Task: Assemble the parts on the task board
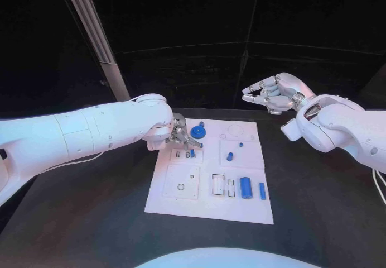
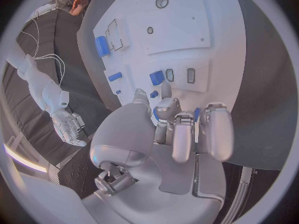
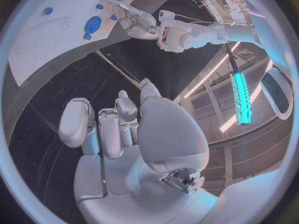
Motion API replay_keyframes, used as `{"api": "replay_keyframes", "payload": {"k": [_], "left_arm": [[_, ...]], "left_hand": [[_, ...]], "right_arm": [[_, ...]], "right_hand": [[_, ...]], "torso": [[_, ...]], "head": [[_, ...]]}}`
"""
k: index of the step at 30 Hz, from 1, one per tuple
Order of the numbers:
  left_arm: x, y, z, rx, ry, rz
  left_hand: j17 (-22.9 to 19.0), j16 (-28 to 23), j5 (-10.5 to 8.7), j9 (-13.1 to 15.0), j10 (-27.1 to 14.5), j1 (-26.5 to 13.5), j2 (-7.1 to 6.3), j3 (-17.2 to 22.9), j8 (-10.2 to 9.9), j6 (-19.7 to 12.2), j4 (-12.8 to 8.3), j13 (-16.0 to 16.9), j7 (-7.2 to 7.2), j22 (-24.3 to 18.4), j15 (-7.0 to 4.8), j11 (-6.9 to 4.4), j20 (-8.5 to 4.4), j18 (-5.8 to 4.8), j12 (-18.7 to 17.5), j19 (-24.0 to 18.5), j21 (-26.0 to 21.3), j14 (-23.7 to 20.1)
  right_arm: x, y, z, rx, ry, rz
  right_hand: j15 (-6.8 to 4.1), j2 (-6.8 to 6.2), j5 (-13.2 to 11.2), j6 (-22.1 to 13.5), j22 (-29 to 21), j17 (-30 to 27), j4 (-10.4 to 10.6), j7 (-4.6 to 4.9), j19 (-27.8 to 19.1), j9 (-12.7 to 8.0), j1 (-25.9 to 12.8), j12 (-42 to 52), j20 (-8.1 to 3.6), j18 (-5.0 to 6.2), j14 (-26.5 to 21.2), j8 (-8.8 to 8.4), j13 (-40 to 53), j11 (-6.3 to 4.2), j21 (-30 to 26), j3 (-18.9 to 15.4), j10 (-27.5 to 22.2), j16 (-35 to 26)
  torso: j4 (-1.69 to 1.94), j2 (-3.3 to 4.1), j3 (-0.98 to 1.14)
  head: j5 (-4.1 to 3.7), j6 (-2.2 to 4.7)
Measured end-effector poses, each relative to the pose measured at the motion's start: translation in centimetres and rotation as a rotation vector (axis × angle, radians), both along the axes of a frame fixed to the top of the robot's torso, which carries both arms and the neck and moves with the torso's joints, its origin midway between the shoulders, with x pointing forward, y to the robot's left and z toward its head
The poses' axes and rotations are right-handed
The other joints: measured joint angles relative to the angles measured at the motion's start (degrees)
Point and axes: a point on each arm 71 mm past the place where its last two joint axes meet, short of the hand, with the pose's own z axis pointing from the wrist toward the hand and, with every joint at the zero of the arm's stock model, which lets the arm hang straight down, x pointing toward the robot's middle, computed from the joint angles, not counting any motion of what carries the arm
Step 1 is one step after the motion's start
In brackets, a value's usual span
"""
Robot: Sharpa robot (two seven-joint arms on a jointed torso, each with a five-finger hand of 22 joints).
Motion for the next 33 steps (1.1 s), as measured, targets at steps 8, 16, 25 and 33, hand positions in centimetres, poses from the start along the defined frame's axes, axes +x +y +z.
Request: {"api": "replay_keyframes", "payload": {"k": [8, 16, 25, 33], "left_arm": [[0.1, -0.4, -0.2, 0.032, 0.025, -0.013], [0.2, -0.7, -0.4, 0.044, 0.035, -0.023], [0.2, -1.1, -0.5, 0.052, 0.043, -0.034], [0.2, -1.3, -0.7, 0.059, 0.053, -0.042]], "left_hand": [[0.00, 0.00, 0.00, 0.37, 0.00, 0.46, 0.46, 0.00, 0.24, -0.29, 0.00, 0.00, -0.11, 0.13, 0.00, 0.00, 0.00, -0.01, 0.00, 0.00, 0.22, 0.00], [-0.01, 0.00, 0.00, 0.86, 0.00, 1.20, 0.81, 0.23, 0.74, -0.70, -0.23, 0.19, -0.11, 0.32, 0.00, 0.00, 0.00, 0.00, 0.00, 0.00, 0.22, 0.00], [-0.01, 0.00, 0.00, 1.49, 0.00, 2.22, 1.01, 0.66, 1.32, -1.11, -0.66, 0.46, -0.12, 0.75, 0.00, 0.00, 0.00, 0.00, 0.23, 0.00, 0.45, 0.00], [-0.01, 0.00, 0.00, 1.67, 0.00, 2.68, 1.10, 0.80, 1.51, -1.31, -0.79, 0.60, 0.08, 0.90, 0.00, 0.00, 0.00, 0.00, 0.45, 0.00, 0.67, 0.00]], "right_arm": [[0.1, 0.2, -0.1, -0.002, 0.004, 0.001], [0.2, 0.3, -0.1, -0.004, 0.008, 0.002], [0.3, 0.5, -0.2, -0.005, 0.011, 0.005], [0.4, 0.7, -0.2, -0.005, 0.014, 0.008]], "right_hand": [[0.00, 0.00, 0.34, 0.00, -0.08, 0.00, -0.16, 0.00, 0.00, 0.00, 0.00, 0.00, 0.00, 0.00, 0.00, 0.00, -0.10, 0.00, -0.22, -0.16, 0.00, 0.00], [0.00, 0.29, 0.63, 0.00, -0.21, 0.00, -0.02, 0.00, 0.00, -0.01, 0.29, -0.26, 0.00, 0.00, 0.00, 0.00, -0.22, 0.00, -0.22, -0.30, 0.00, 0.00], [0.00, 0.48, 1.29, 0.00, -0.27, 0.00, -0.18, 0.00, 0.01, -0.01, 0.48, -0.26, 0.00, 0.00, 0.00, 0.00, -0.32, 0.00, -0.22, -0.46, 0.00, -0.25], [0.00, 0.53, 1.56, 0.00, -0.27, 0.00, -0.18, 0.00, 0.01, -0.01, 0.53, -0.26, 0.00, 0.00, 0.00, 0.00, -0.33, 0.00, -0.44, -0.45, 0.00, -0.25]], "torso": [[0.00, 0.03, -0.02], [0.03, 0.03, -0.02], [0.06, 0.05, -0.02], [0.05, 0.06, -0.02]], "head": [[0.05, -0.23], [-0.06, -0.33], [-0.10, -0.55], [-0.15, -0.73]]}}
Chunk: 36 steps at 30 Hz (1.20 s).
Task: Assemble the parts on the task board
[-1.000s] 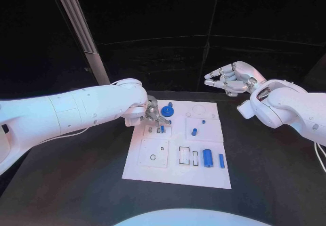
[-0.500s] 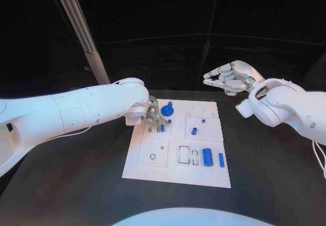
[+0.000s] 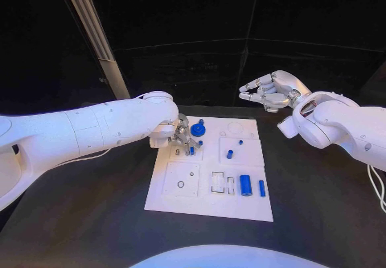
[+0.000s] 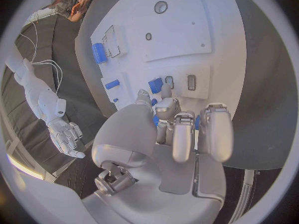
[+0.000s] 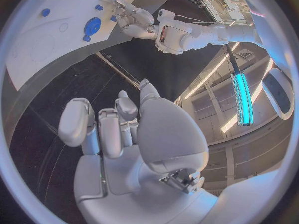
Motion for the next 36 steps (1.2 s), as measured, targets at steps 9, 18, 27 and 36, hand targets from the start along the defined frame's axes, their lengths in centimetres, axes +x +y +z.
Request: {"api": "replay_keyframes", "payload": {"k": [9, 18, 27, 36], "left_arm": [[-0.01, -0.06, -0.10, 0.004, 0.006, -0.005], [0.00, -0.24, -0.16, 0.006, 0.009, -0.009], [-0.02, -0.45, -0.19, 0.004, 0.014, -0.014], [-0.07, -0.61, -0.22, -0.001, 0.024, -0.023]], "left_hand": [[0.00, 0.00, 0.00, 0.05, 0.00, 0.00, 0.00, 0.28, 0.06, 0.00, -0.01, 0.10, 0.00, 0.00, 0.00, 0.00, 0.00, 0.00, 0.00, 0.00, 0.00, 0.00], [0.00, 0.00, 0.00, 0.26, 0.00, 0.42, 0.23, 0.50, 0.06, -0.21, -0.15, 0.15, -0.21, 0.10, 0.00, 0.00, 0.00, 0.00, 0.00, 0.00, 0.00, 0.00], [0.00, 0.00, 0.00, 1.21, -0.17, 5.81, 1.09, 4.38, 0.72, -1.25, -3.09, 0.10, -0.18, 0.25, 0.00, -0.16, 0.00, 0.00, 0.00, 0.00, 0.00, 0.00], [-0.01, 0.00, 0.00, 1.47, -0.44, 7.66, 1.17, 6.65, 0.72, -1.68, -4.57, -0.18, -0.25, 0.40, 0.00, 0.00, 0.01, 0.00, -0.29, 0.00, 0.22, 0.00]], "right_arm": [[0.03, 0.22, -0.03, 0.000, 0.003, 0.005], [0.08, 0.44, -0.07, -0.001, 0.004, 0.010], [0.15, 0.56, -0.11, -0.010, 0.002, 0.015], [0.17, 0.74, -0.14, -0.024, -0.002, 0.025]], "right_hand": [[0.00, 0.00, 0.28, 0.00, -0.06, 0.00, 0.06, 0.00, 0.00, 0.00, 0.00, 0.00, 0.00, 0.00, 0.00, 0.00, 0.00, 0.00, 0.00, -0.22, 0.00, 0.00], [0.00, 0.22, 0.57, 0.00, -0.05, 0.00, -0.02, 0.00, 0.00, 0.00, 0.22, 0.00, 0.00, 0.00, 0.00, 0.00, 0.01, 0.00, 0.00, -0.29, 0.00, 0.00], [0.00, 0.22, 0.90, 0.00, -0.05, 0.00, -0.02, 0.00, 0.00, 0.00, 0.22, 0.00, 0.00, 0.00, 0.00, 0.00, -0.06, 0.00, 0.00, -0.29, 0.00, 0.00], [0.00, 0.22, 1.24, 0.00, -0.05, 0.00, 0.13, 0.00, 0.00, 0.00, 0.22, 0.00, 0.00, 0.00, 0.00, 0.00, -0.05, 0.00, 0.00, -0.44, 0.00, 0.00]], "torso": [[0.00, 0.02, 0.01], [0.00, 0.02, 0.02], [0.01, 0.02, 0.02], [0.05, 0.02, 0.03]], "head": [[-0.14, -0.15], [-0.19, -0.33], [-0.13, -0.51], [-0.13, -0.59]]}}
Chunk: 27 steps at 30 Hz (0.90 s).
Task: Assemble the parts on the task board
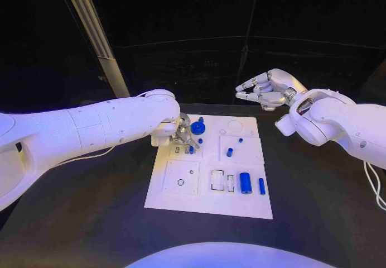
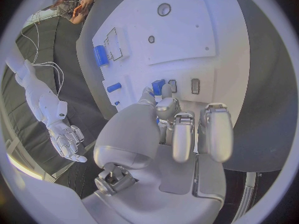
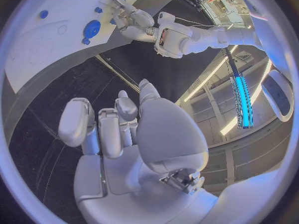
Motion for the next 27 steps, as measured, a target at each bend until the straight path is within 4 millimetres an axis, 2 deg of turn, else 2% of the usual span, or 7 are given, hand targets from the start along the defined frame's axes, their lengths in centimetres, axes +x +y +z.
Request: {"api": "replay_keyframes", "payload": {"k": [8, 14, 15, 17, 20, 23, 27], "left_arm": [[0.0, 0.0, 0.1, -0.009, 0.002, -0.002], [-0.1, 0.3, 0.1, -0.024, -0.002, -0.004], [-0.2, 0.3, 0.1, -0.026, -0.002, -0.004], [-0.3, 0.6, 0.1, -0.034, -0.005, -0.002], [-0.5, 0.8, 0.0, -0.046, -0.012, 0.001], [-0.7, 1.1, 0.1, -0.062, -0.023, 0.007], [-0.9, 1.5, 0.3, -0.083, -0.044, 0.022]], "left_hand": [[0.00, 0.00, -0.03, -0.13, -0.77, 3.77, -0.28, 4.95, -0.52, -0.92, -3.17, -0.48, -0.23, 0.07, -0.01, -0.38, -0.18, 0.00, -0.84, 0.18, 0.00, -0.02], [0.00, 0.00, 4.70, -0.36, -1.24, 7.77, -1.85, 7.32, -1.35, -1.62, -1.43, -1.30, 0.05, 0.11, -0.42, -0.18, -0.18, 0.00, -2.53, 0.18, 0.00, 0.00], [0.00, 0.00, 4.95, -0.35, -1.25, 7.96, -2.36, 8.35, -1.39, -1.63, -0.40, -1.52, 0.05, 0.17, -0.42, -0.17, -0.18, 0.00, -2.83, 0.18, 0.00, 0.00], [0.00, 0.00, 5.27, 0.45, -1.16, 6.82, -4.62, 11.05, -1.31, -1.82, 1.92, -1.73, 0.23, 0.31, -0.42, 0.06, -0.18, 0.00, -2.97, 0.18, 0.00, 0.00], [0.00, 0.00, 5.38, 1.71, -0.80, 2.69, -9.13, 21.48, 0.00, -1.82, 0.66, -1.79, 0.23, 0.57, -0.42, 0.41, -0.18, 0.01, -3.22, 0.18, 0.00, 0.00], [0.00, 0.00, 6.00, 2.70, -0.22, -0.51, -11.88, 27.39, 0.93, -1.81, -0.31, -1.69, 0.24, 0.62, -0.42, 0.52, 0.02, 0.01, -3.22, 0.39, 0.00, 0.00], [0.00, 0.00, 6.23, 3.37, 0.25, -2.58, -12.91, 30.72, 1.42, -1.80, -0.94, -1.24, 0.24, 0.62, -0.42, 0.20, 0.02, 0.01, -3.09, 0.39, 0.27, 0.00]], "right_arm": [[0.0, 0.1, 0.0, -0.006, -0.001, 0.004], [0.0, 0.1, -0.1, -0.008, 0.000, 0.006], [0.0, 0.1, -0.1, -0.009, 0.001, 0.006], [0.1, 0.1, -0.1, -0.009, 0.001, 0.006], [0.1, 0.0, -0.1, -0.010, 0.001, 0.005], [0.1, 0.0, -0.1, -0.011, 0.001, 0.004], [0.1, 0.0, -0.1, -0.012, 0.001, 0.004]], "right_hand": [[0.00, 0.23, 0.00, 0.00, 0.00, 0.00, 0.00, 0.00, 0.00, 0.00, 0.23, 0.00, 0.00, 0.00, 0.00, 0.00, 0.00, 0.00, 0.00, 0.00, 0.00, 0.00], [0.00, 0.23, 0.00, 0.00, -0.04, 0.00, 0.00, 0.00, 0.00, 0.00, 0.23, 0.00, 0.00, 0.00, 0.00, 0.00, 0.00, 0.00, 0.00, 0.00, 0.00, 0.00], [0.00, 0.23, 0.00, 0.00, -0.04, 0.00, 0.00, 0.00, 0.00, 0.00, 0.23, 0.00, 0.00, 0.00, 0.00, 0.00, 0.00, 0.00, 0.00, 0.00, 0.00, 0.00], [0.00, 0.23, 0.00, 0.00, -0.04, 0.00, 0.00, 0.00, 0.00, 0.00, 0.23, 0.00, 0.00, 0.00, 0.00, 0.00, 0.00, 0.00, 0.00, 0.00, 0.00, 0.00], [0.00, 0.23, 0.22, 0.00, -0.04, 0.00, 0.00, 0.00, 0.00, 0.00, 0.23, 0.00, 0.00, 0.01, 0.00, 0.00, 0.00, 0.00, 0.00, 0.00, 0.00, 0.00], [0.00, 0.23, 0.22, 0.00, -0.04, 0.00, 0.00, 0.00, 0.00, 0.00, 0.23, 0.00, 0.00, 0.00, 0.00, 0.00, 0.00, 0.00, 0.00, 0.00, 0.00, 0.00], [0.00, 0.23, 0.22, 0.00, -0.04, 0.00, 0.00, 0.00, 0.00, 0.00, 0.23, 0.00, 0.00, 0.00, 0.00, 0.00, 0.01, 0.00, 0.00, 0.00, 0.00, 0.00]], "torso": [[0.00, -0.01, 0.01], [0.03, -0.01, 0.02], [0.04, -0.01, 0.02], [0.07, -0.01, 0.02], [0.08, -0.01, 0.03], [0.12, -0.04, 0.04], [0.14, -0.05, 0.04]], "head": [[-0.04, -0.06], [-0.08, -0.07], [-0.09, -0.07], [-0.03, -0.08], [0.09, -0.08], [0.21, -0.04], [0.42, -0.03]]}}
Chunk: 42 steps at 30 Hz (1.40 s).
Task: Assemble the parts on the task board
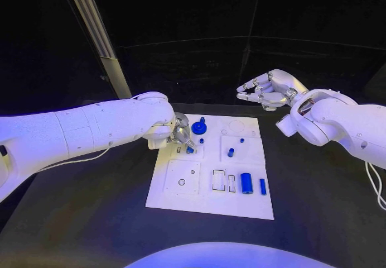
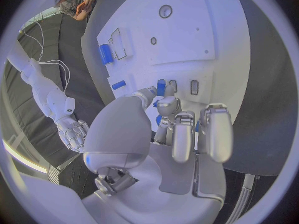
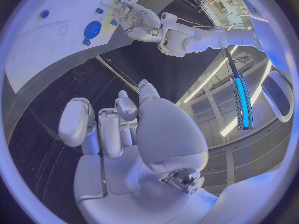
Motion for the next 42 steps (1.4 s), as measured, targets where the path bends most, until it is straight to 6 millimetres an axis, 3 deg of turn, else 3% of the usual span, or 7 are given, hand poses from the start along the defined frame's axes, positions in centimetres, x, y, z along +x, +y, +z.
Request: {"api": "replay_keyframes", "payload": {"k": [8, 21, 42], "left_arm": [[-0.3, 0.9, 0.2, -0.036, -0.056, 0.055], [-0.6, 1.5, -1.1, -0.049, -0.103, 0.118], [-1.0, 1.5, -1.6, -0.011, -0.112, 0.094]], "left_hand": [[0.00, 0.00, 0.43, 0.80, 0.61, -1.19, -0.74, 2.63, 0.60, 0.01, -0.98, 0.37, 0.01, 0.00, 0.00, -0.20, 0.00, 0.00, 0.32, 0.00, 0.28, 0.00], [0.00, 0.00, 0.43, 1.15, 0.93, -1.94, -0.96, 3.20, 0.99, 0.02, -0.90, 0.83, 0.04, -0.01, 0.01, -0.12, 0.00, 0.00, 0.72, 0.00, 0.63, 0.00], [0.00, 0.00, 1.26, 1.76, 1.23, -3.76, -1.96, 5.50, 1.79, 0.03, -2.25, 0.95, 0.05, -0.01, 0.01, -0.42, 0.01, 0.00, 0.99, -0.01, 0.62, 0.00]], "right_arm": [[0.0, -0.1, 0.0, -0.001, 0.001, -0.001], [0.1, -0.2, -0.1, -0.003, 0.001, -0.004], [0.2, -0.2, -0.1, -0.004, 0.002, -0.003]], "right_hand": [[0.00, 0.00, 0.00, 0.00, 0.00, 0.00, 0.19, 0.00, 0.00, 0.00, 0.00, 0.00, 0.00, 0.00, 0.00, 0.00, 0.00, 0.00, 0.00, -0.19, 0.00, 0.00], [0.00, 0.00, 0.00, 0.00, -0.07, 0.04, 0.19, 0.00, 0.00, 0.00, 0.00, 0.00, 0.00, 0.00, 0.00, 0.00, -0.05, 0.00, 0.00, -0.19, 0.00, 0.00], [0.00, 0.00, 0.00, 0.00, -0.06, 0.03, 0.38, 0.00, 0.00, 0.00, 0.00, 0.00, 0.00, 0.00, 0.00, 0.00, -0.04, 0.00, 0.00, -0.38, 0.00, 0.00]], "torso": [[0.05, 0.00, 0.03], [-0.09, 0.08, -0.01], [-0.16, 0.11, -0.02]], "head": [[0.35, -0.10], [0.77, -0.19], [0.80, -0.47]]}}
